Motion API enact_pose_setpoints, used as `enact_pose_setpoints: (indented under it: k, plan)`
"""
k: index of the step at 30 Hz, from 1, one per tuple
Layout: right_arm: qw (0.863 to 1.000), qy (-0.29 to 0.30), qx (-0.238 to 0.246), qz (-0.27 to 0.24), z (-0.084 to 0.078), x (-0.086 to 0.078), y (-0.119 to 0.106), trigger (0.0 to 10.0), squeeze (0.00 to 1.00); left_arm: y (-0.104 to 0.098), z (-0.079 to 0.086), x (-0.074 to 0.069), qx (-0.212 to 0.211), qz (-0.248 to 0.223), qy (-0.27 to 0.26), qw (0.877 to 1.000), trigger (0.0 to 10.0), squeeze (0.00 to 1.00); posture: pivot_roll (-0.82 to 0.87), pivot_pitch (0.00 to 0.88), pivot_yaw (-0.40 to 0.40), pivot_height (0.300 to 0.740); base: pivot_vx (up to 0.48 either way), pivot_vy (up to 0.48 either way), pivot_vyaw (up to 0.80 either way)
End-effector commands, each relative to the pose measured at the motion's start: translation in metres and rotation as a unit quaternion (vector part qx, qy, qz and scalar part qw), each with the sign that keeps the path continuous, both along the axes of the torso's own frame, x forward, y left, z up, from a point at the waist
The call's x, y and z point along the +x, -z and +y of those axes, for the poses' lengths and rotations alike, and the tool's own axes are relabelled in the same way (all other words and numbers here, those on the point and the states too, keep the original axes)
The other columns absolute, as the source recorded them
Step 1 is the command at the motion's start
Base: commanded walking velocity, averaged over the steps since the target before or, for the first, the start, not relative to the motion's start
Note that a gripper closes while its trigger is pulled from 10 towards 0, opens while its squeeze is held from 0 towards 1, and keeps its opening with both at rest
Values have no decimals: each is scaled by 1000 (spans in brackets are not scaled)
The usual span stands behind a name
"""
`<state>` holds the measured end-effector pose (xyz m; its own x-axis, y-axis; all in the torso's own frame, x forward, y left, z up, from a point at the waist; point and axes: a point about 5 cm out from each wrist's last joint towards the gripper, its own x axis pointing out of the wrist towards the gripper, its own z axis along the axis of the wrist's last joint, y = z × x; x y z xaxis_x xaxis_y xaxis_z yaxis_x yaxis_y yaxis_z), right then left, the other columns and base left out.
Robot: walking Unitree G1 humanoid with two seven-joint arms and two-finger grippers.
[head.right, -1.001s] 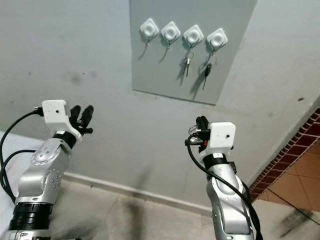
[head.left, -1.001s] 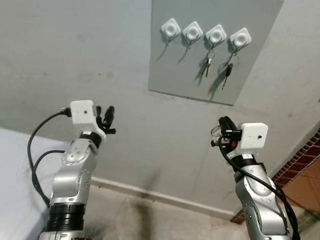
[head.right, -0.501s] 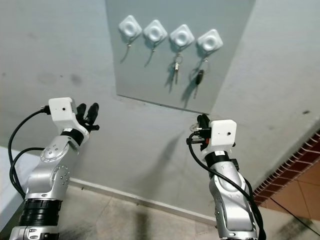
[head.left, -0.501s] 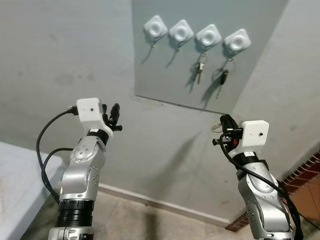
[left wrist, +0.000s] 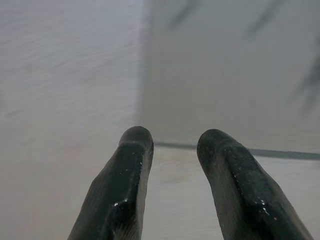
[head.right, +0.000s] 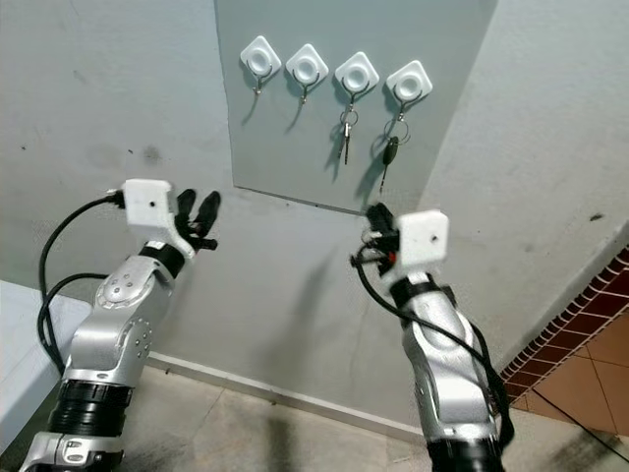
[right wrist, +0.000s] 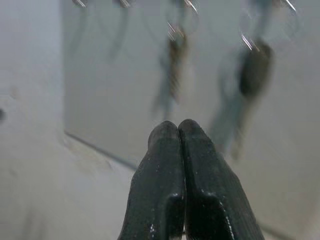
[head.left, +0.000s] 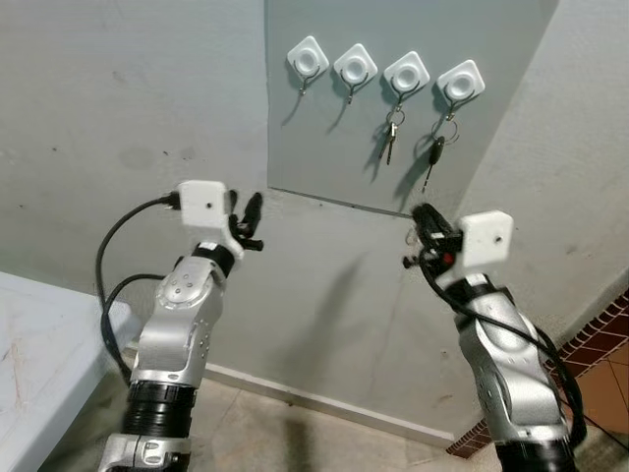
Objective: Hang keys on a hook
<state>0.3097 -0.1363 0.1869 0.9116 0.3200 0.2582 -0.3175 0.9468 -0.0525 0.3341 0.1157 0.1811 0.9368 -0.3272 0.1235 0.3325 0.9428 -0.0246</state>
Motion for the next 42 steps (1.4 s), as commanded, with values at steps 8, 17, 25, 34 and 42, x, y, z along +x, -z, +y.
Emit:
enact_pose_setpoints:
  k: [8, 17, 25, 34, 42]
  plan:
    - [998, -53, 19, -30, 14, 19, -31, 10000, 0, -26, -18, 1, 26, -57, 54, 997, 10000, 0, 114, 10, -36, 740, 0, 0, 0]
    - [994, -79, 34, -62, 26, 35, -58, 10000, 0, -37, -19, 4, 17, -70, 62, 995, 10000, 0, 116, 21, -40, 740, 0, 0, 0]
    - [991, -98, 51, -73, 37, 43, -71, 10000, 0, -43, -21, 6, 14, -78, 64, 995, 10000, 0, 118, 26, -44, 740, 0, 0, 0]
    - [986, -121, 74, -89, 47, 50, -85, 10000, 0, -44, -22, 7, 11, -80, 68, 994, 10000, 0, 122, 29, -48, 740, 0, 0, 0]
    - [979, -150, 85, -108, 47, 52, -94, 10000, 0, -44, -23, 7, 10, -82, 68, 994, 10000, 0, 123, 26, -51, 740, 0, 0, 0]
